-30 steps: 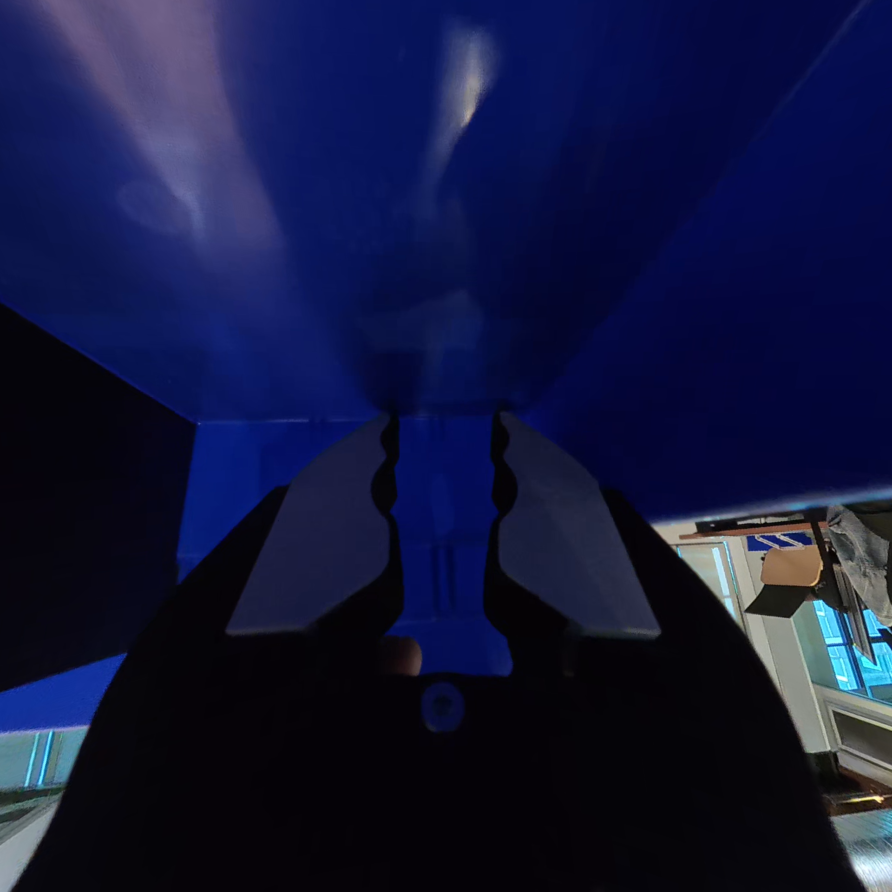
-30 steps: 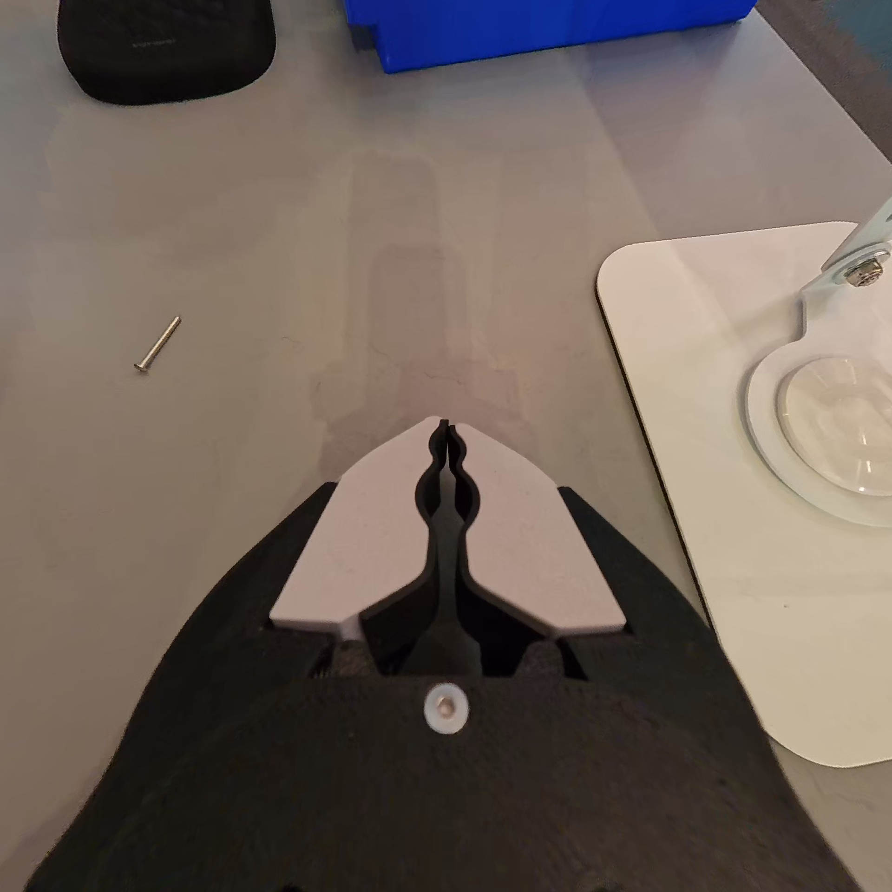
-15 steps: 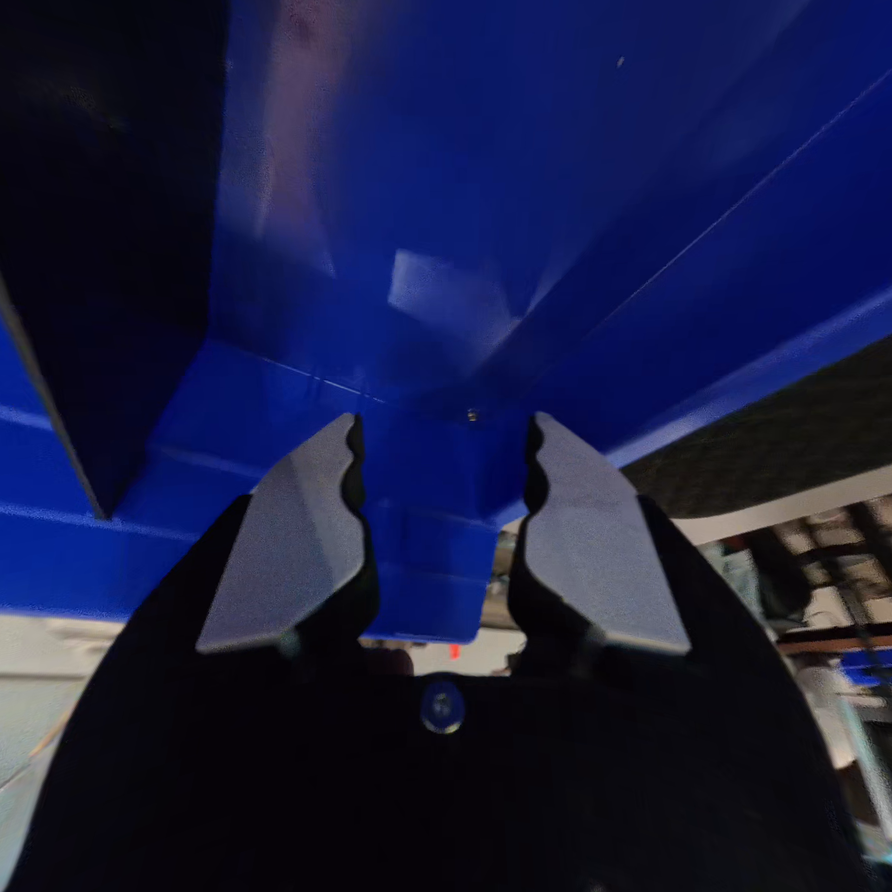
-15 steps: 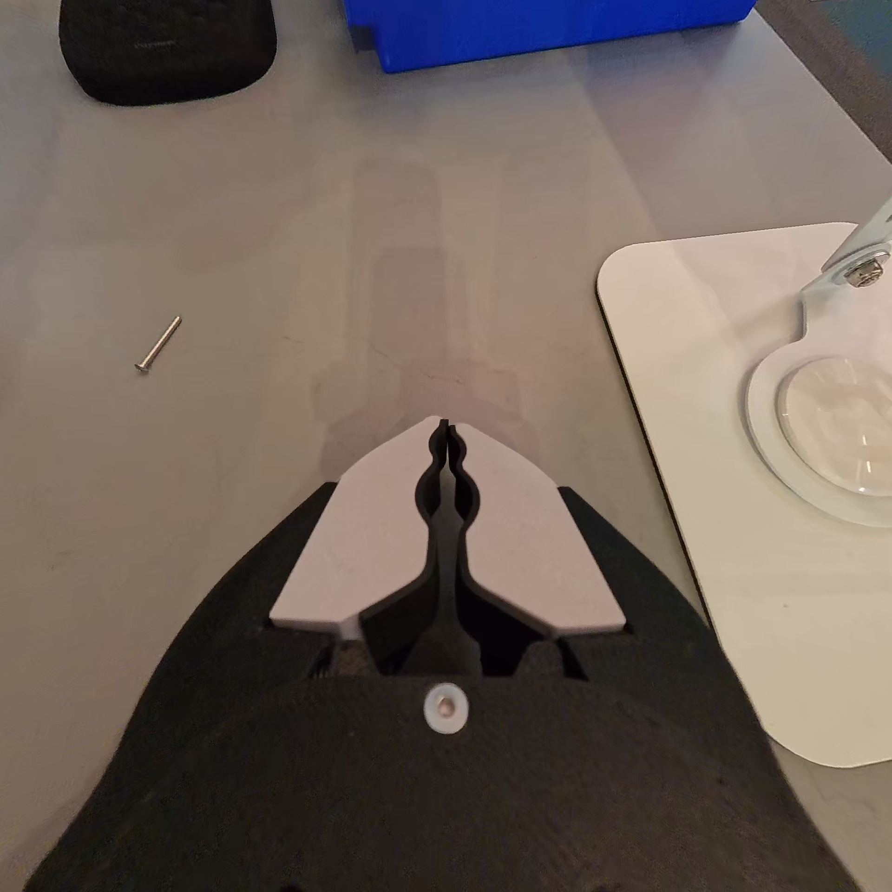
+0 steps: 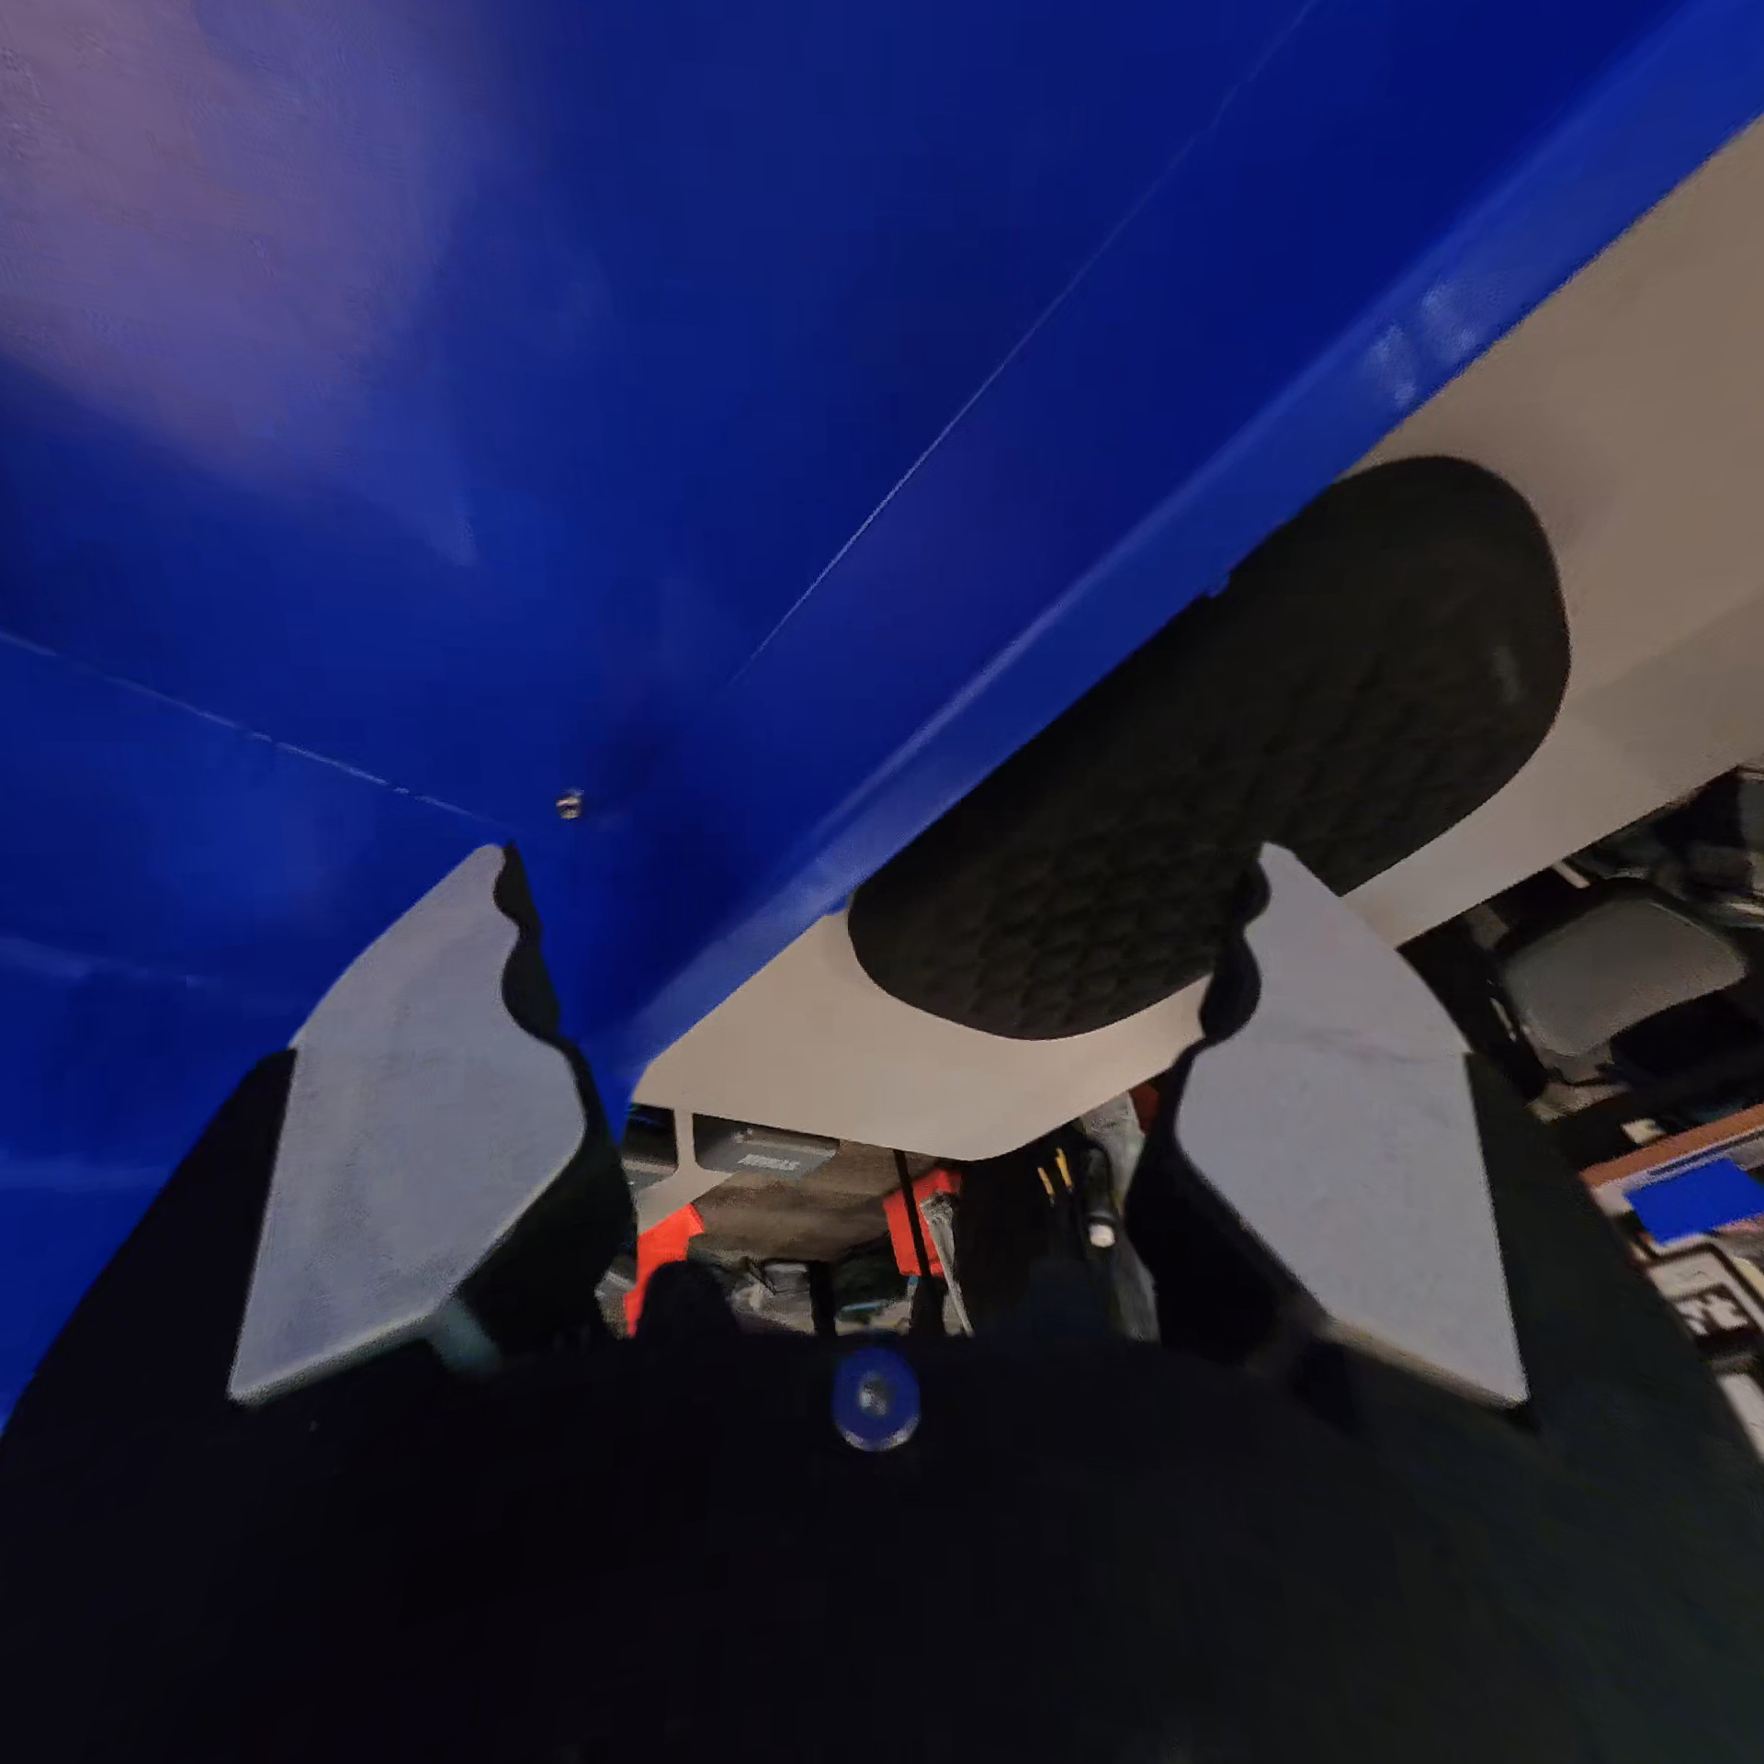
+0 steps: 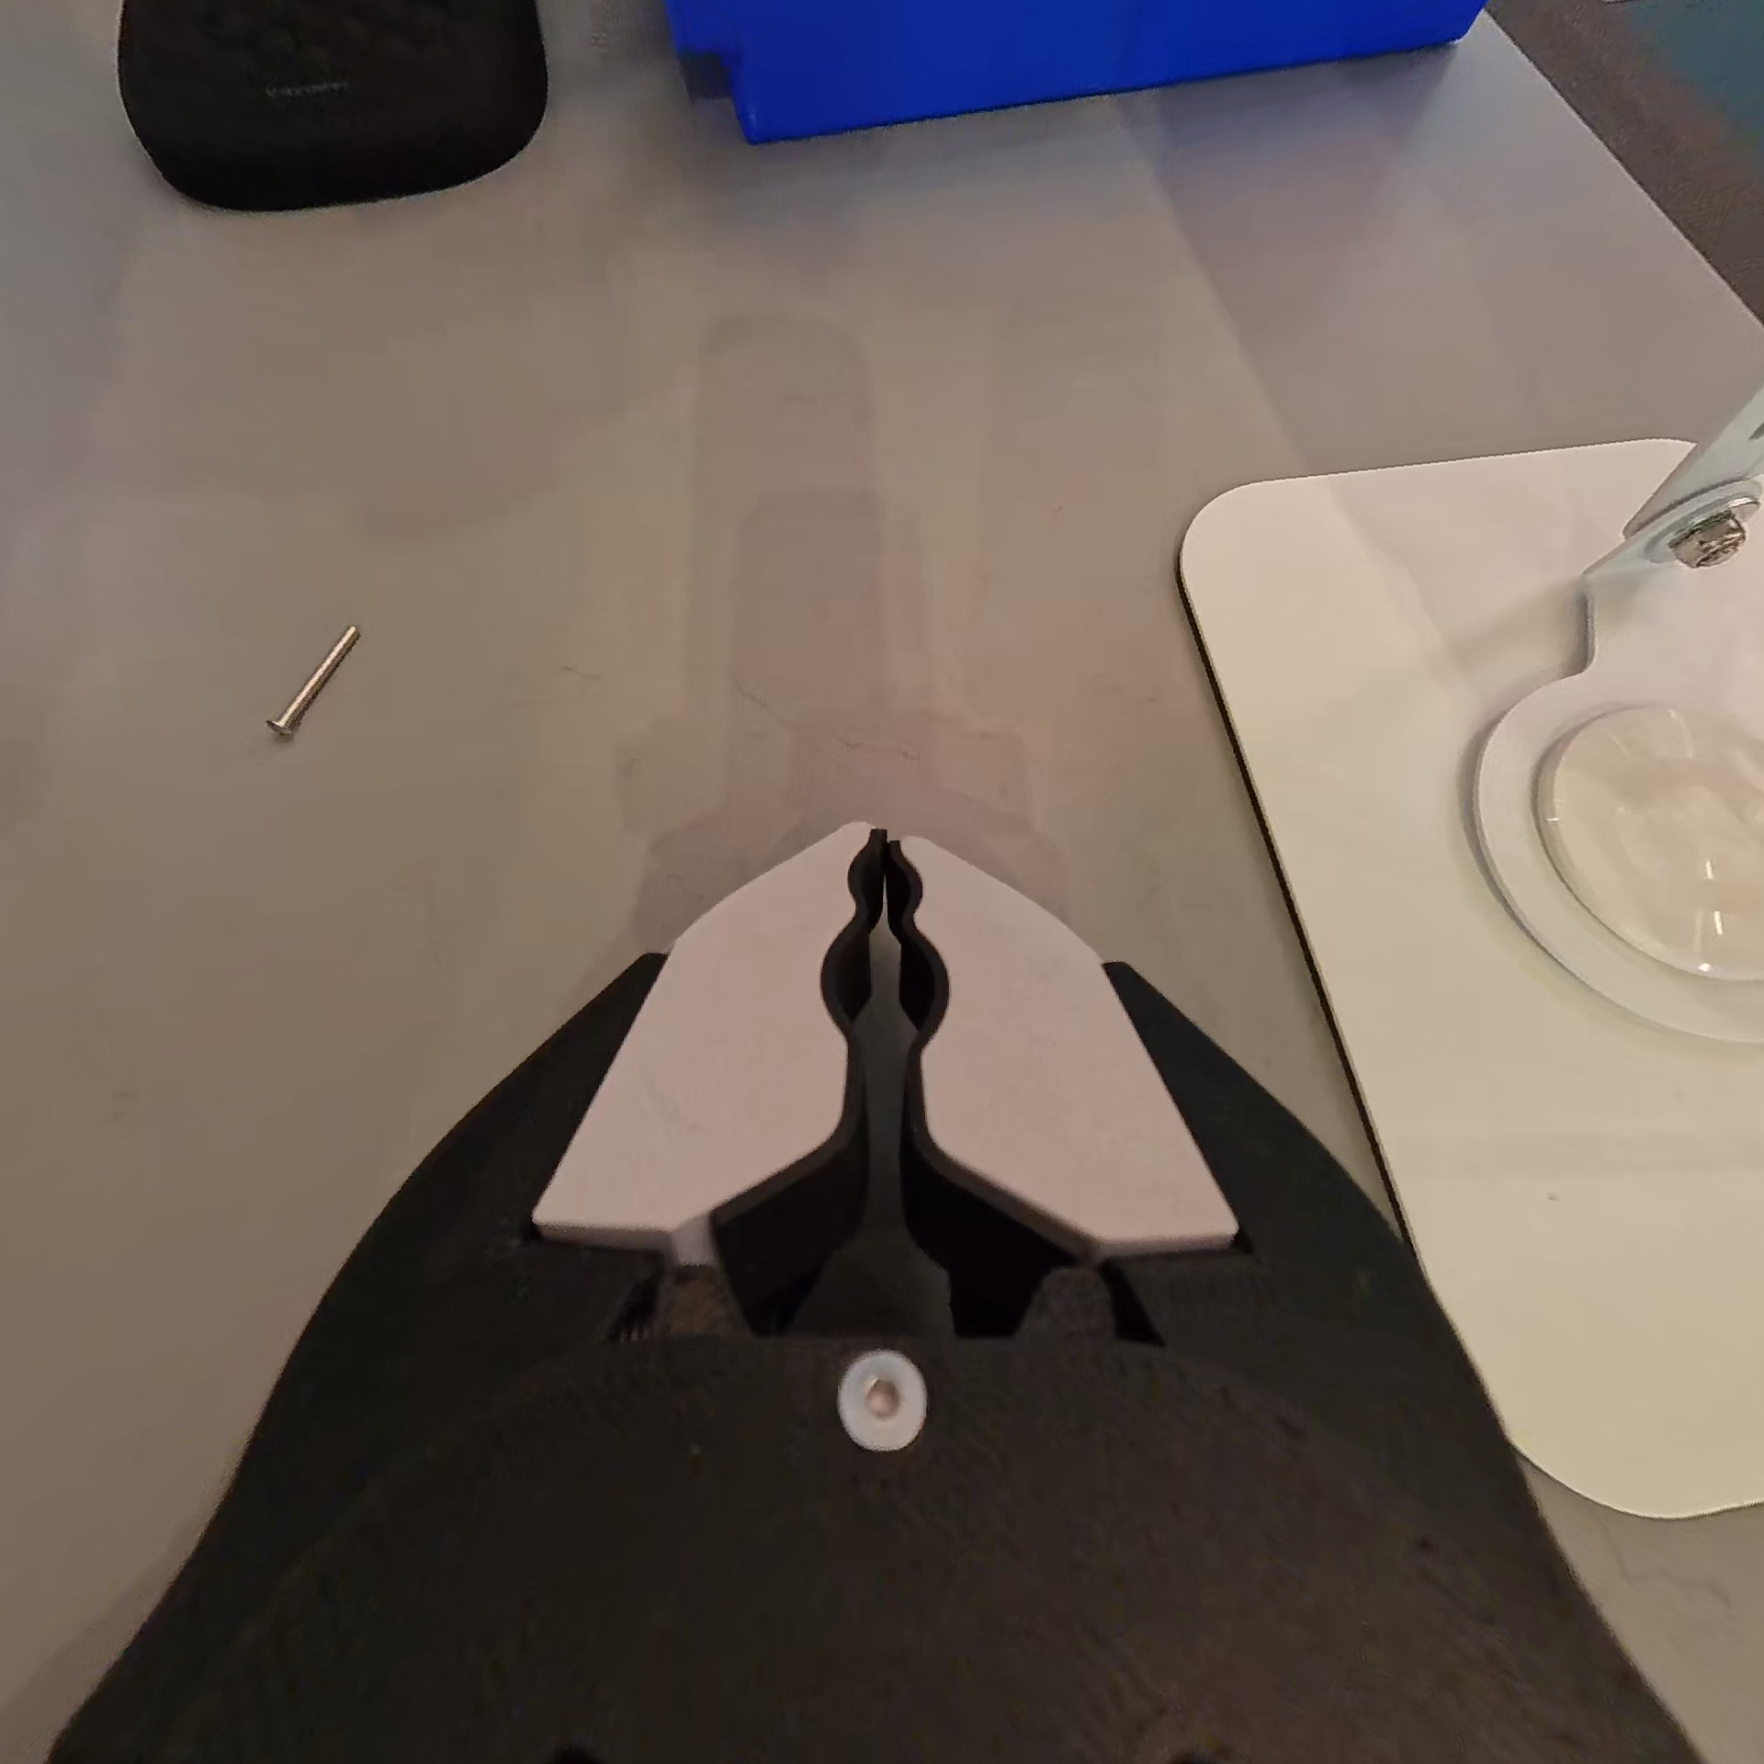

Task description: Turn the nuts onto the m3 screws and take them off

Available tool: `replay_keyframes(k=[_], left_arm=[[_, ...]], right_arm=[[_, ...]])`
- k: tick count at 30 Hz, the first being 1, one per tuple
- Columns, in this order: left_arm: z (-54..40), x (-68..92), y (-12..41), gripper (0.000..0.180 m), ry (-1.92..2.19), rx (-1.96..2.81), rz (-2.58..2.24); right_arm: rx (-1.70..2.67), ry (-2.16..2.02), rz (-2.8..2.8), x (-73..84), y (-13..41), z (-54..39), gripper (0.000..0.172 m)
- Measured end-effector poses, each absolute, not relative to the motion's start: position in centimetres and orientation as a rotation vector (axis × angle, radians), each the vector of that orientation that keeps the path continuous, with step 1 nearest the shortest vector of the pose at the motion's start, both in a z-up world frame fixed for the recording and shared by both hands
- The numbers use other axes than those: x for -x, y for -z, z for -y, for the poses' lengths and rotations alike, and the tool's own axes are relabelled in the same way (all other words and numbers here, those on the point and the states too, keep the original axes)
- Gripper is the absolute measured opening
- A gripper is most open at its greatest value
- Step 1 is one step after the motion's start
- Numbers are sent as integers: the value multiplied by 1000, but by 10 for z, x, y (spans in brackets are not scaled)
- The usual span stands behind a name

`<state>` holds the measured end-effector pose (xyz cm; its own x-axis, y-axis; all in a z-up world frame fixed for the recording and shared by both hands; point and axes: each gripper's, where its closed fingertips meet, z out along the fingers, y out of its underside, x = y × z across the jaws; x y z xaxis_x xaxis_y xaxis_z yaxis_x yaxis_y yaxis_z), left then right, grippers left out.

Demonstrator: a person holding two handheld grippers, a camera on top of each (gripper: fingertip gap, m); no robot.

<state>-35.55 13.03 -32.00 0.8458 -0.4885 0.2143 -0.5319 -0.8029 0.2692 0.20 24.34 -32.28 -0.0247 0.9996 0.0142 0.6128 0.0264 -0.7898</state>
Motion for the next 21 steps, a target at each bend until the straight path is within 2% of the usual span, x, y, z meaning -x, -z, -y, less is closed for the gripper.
replay_keyframes(k=[4, 21], left_arm=[[-120, 351, 331, 146, -200, -2663, 721], [-124, 358, 341, 146, -161, -2706, 635]], right_arm=[[1648, -817, 1703, -2, 323, -243, 0], [1648, -821, 1702, -2, 323, -243, 0]])
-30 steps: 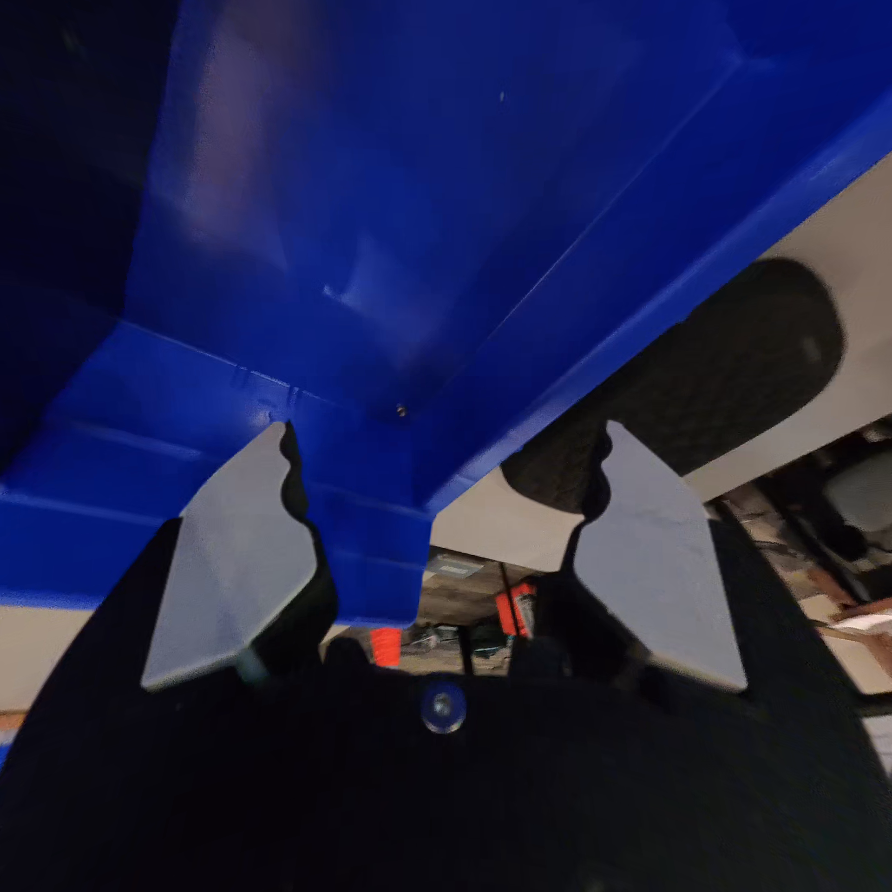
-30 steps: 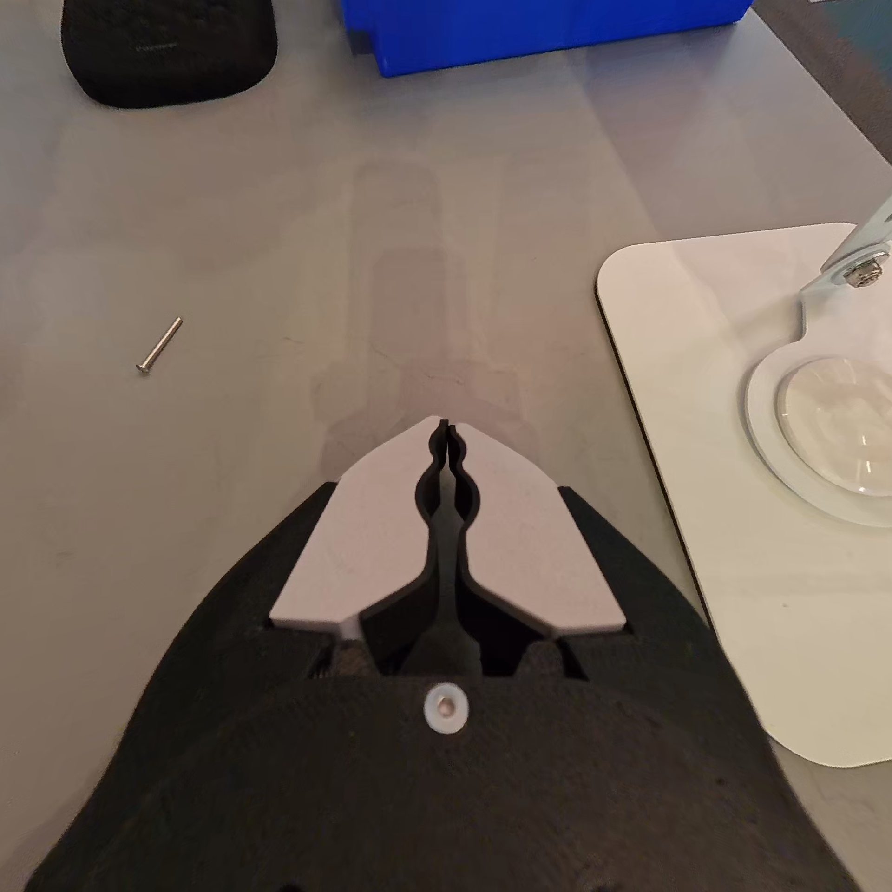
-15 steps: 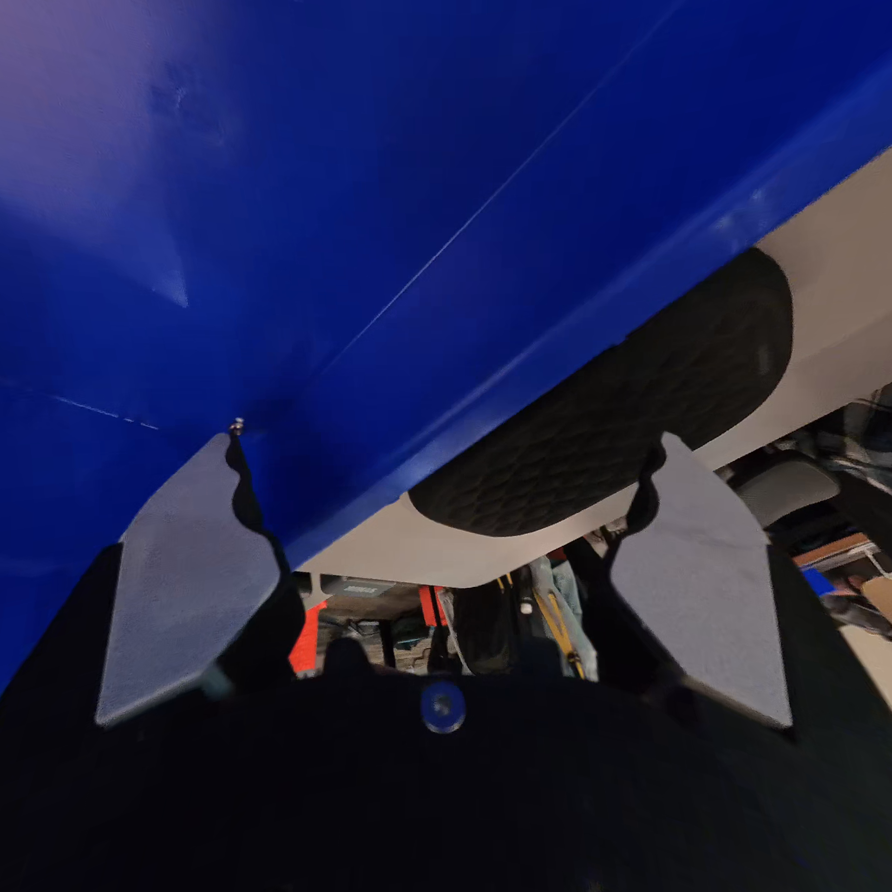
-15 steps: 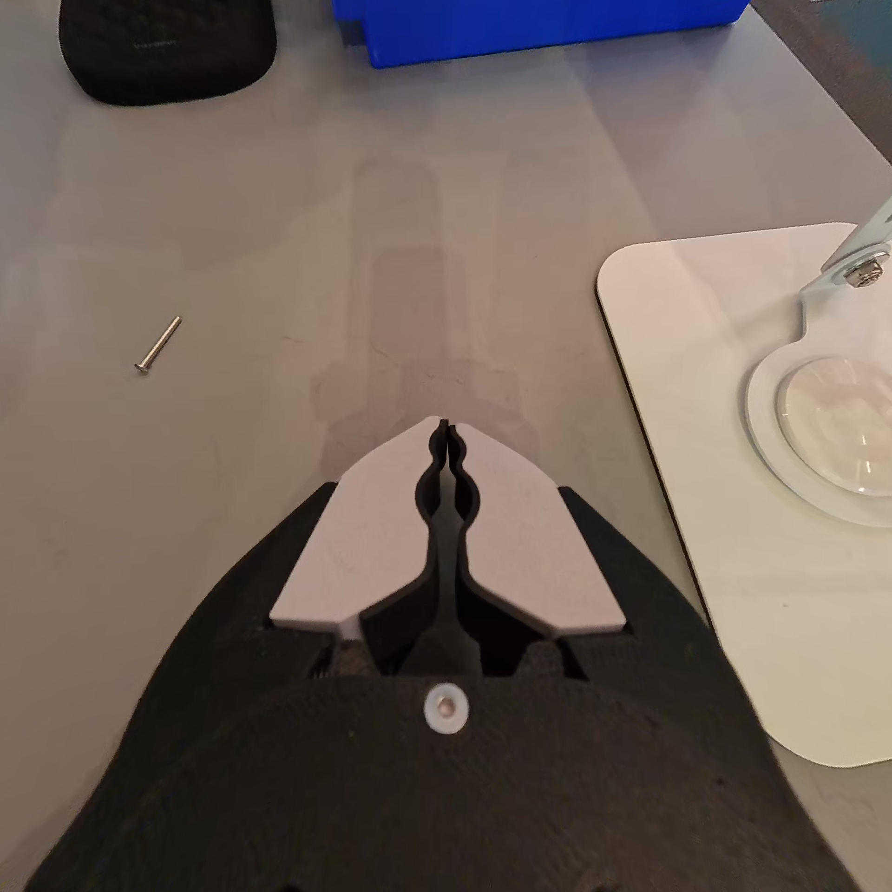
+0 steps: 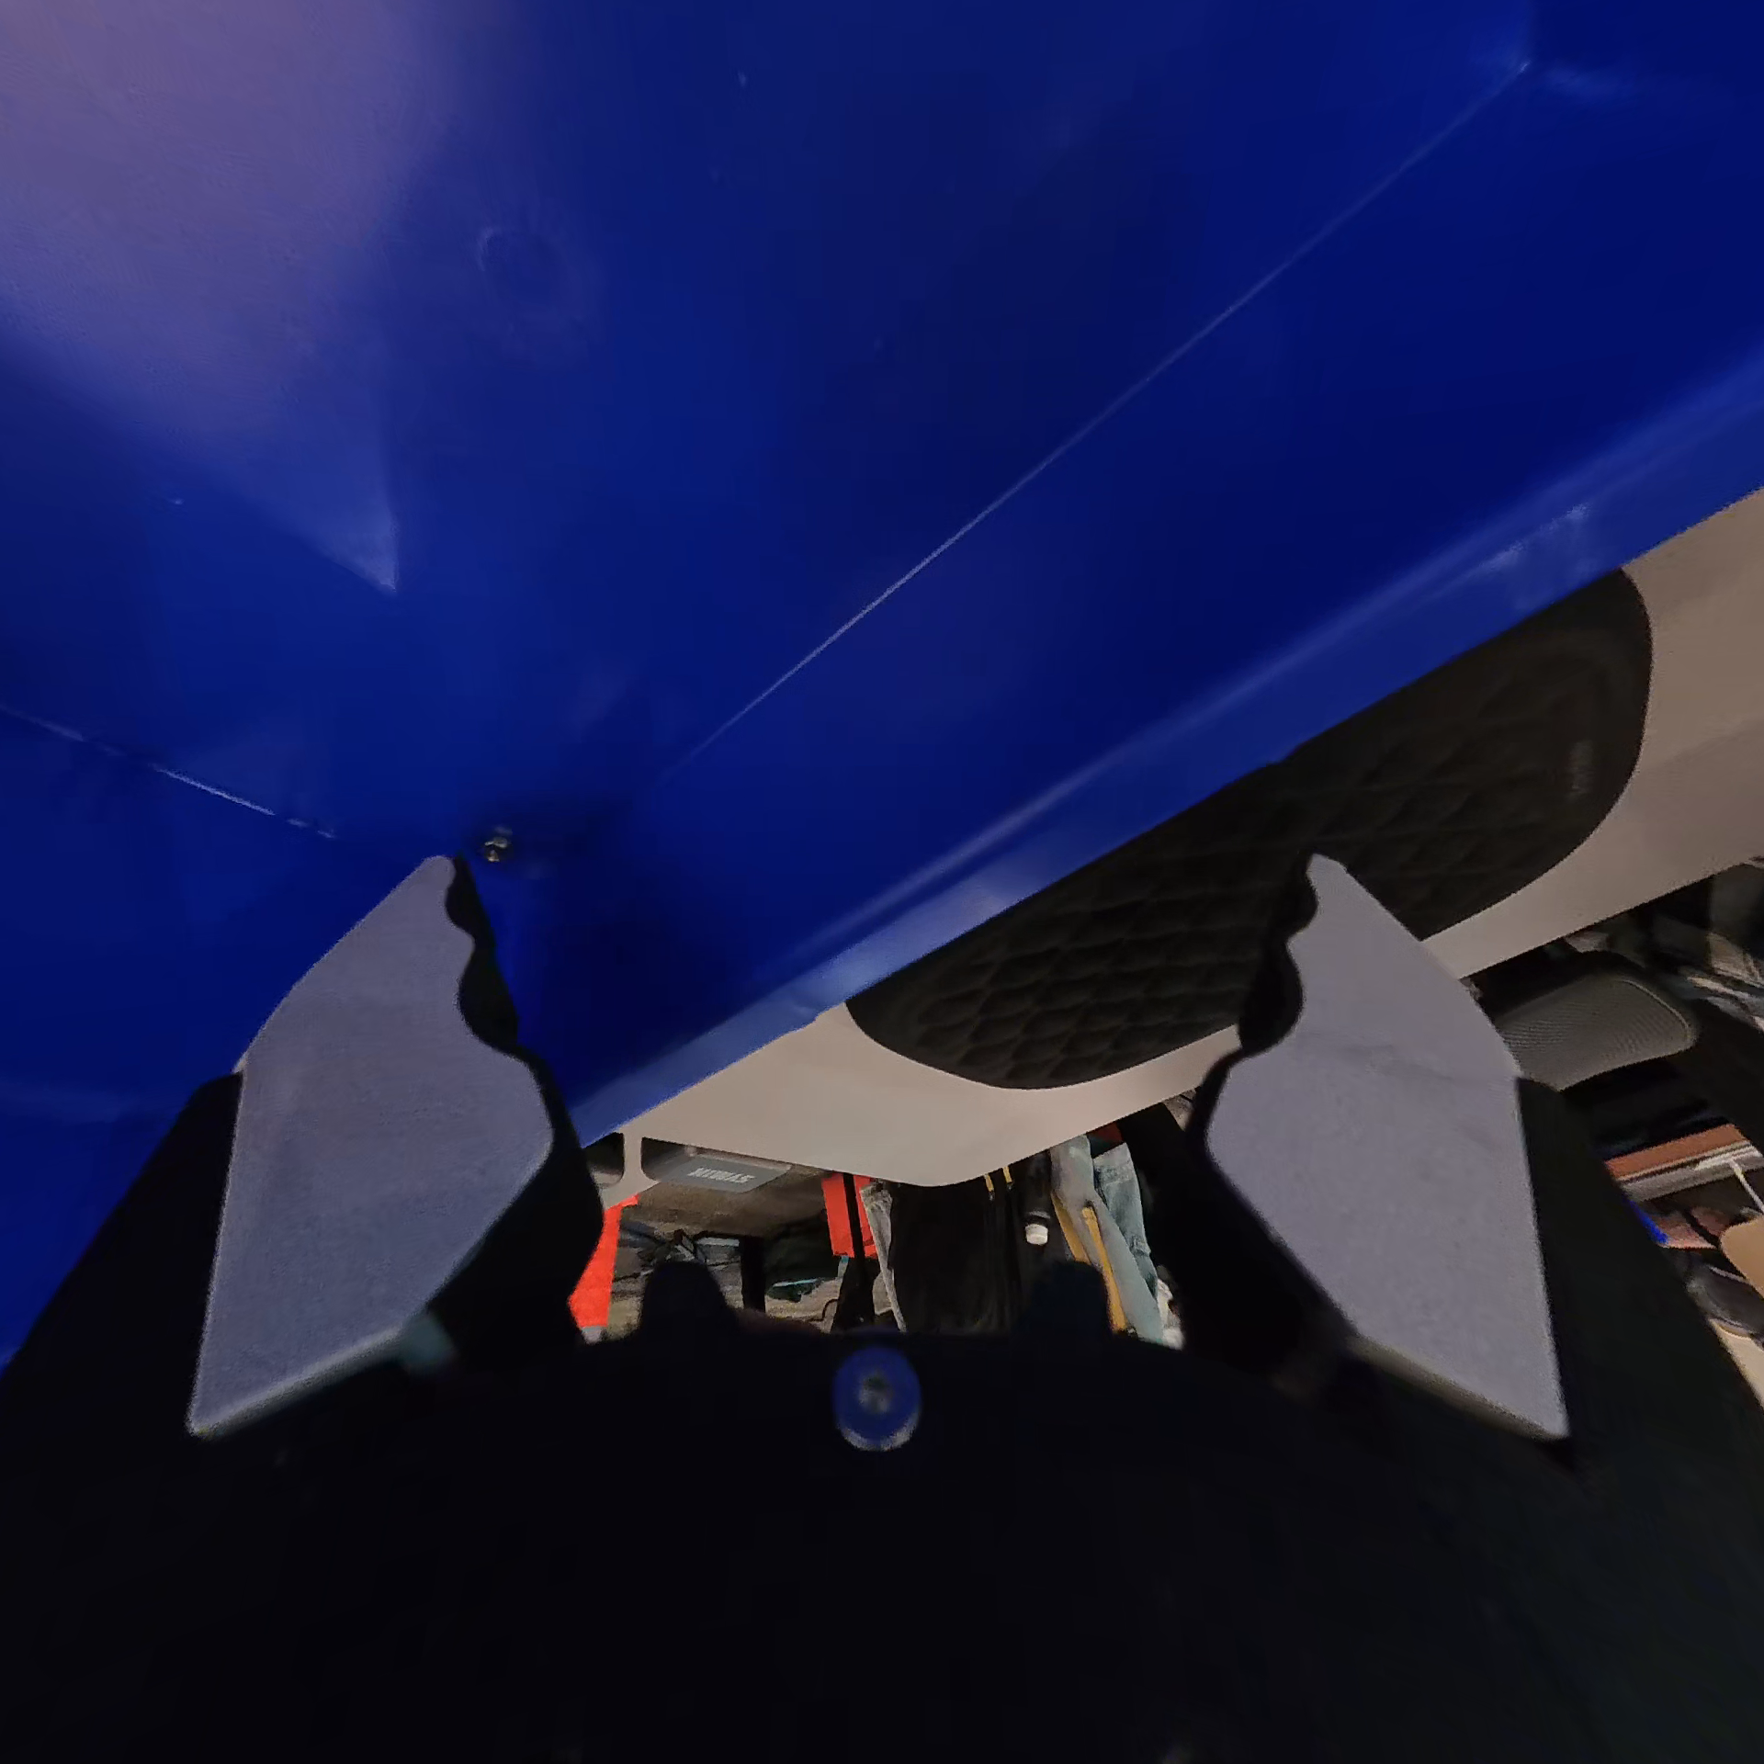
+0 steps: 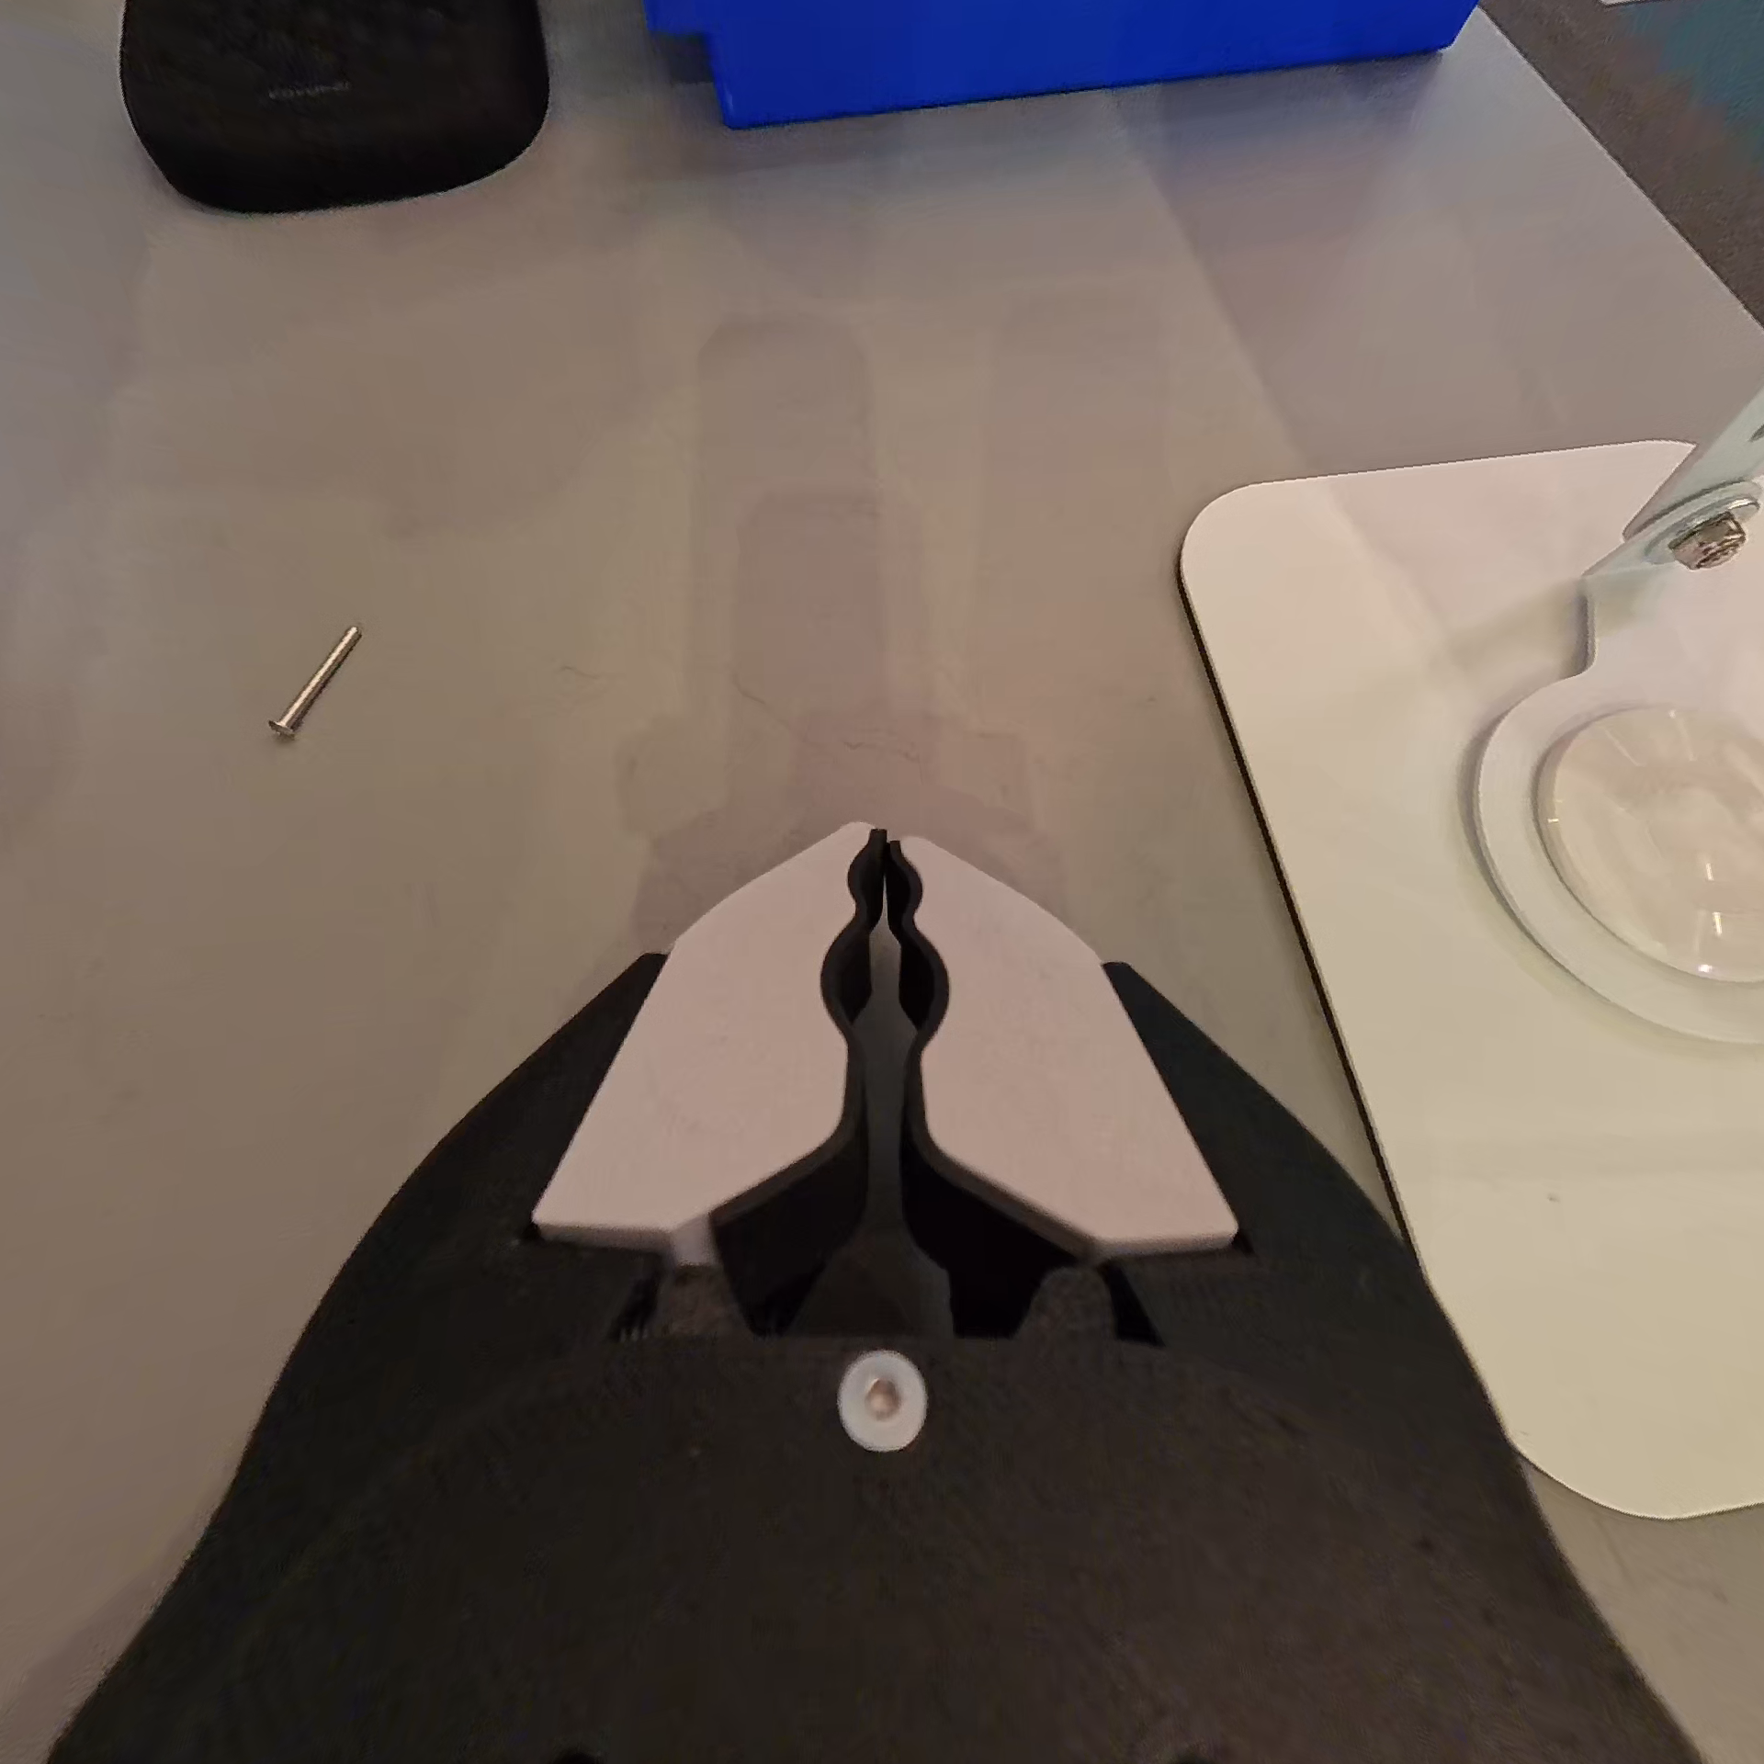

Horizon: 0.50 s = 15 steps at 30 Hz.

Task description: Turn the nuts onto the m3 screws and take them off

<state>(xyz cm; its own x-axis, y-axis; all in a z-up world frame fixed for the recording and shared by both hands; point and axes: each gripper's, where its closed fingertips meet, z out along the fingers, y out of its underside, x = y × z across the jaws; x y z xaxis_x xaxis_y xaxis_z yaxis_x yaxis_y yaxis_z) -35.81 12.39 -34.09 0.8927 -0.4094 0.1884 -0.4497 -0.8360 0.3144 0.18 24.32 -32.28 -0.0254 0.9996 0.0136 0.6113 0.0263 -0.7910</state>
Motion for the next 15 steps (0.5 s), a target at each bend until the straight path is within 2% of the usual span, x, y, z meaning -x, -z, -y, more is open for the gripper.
replay_keyframes(k=[15], left_arm=[[-124, 351, 343, 147, -193, -2719, 659]], right_arm=[[1647, -821, 1703, -2, 323, -243, 0]])
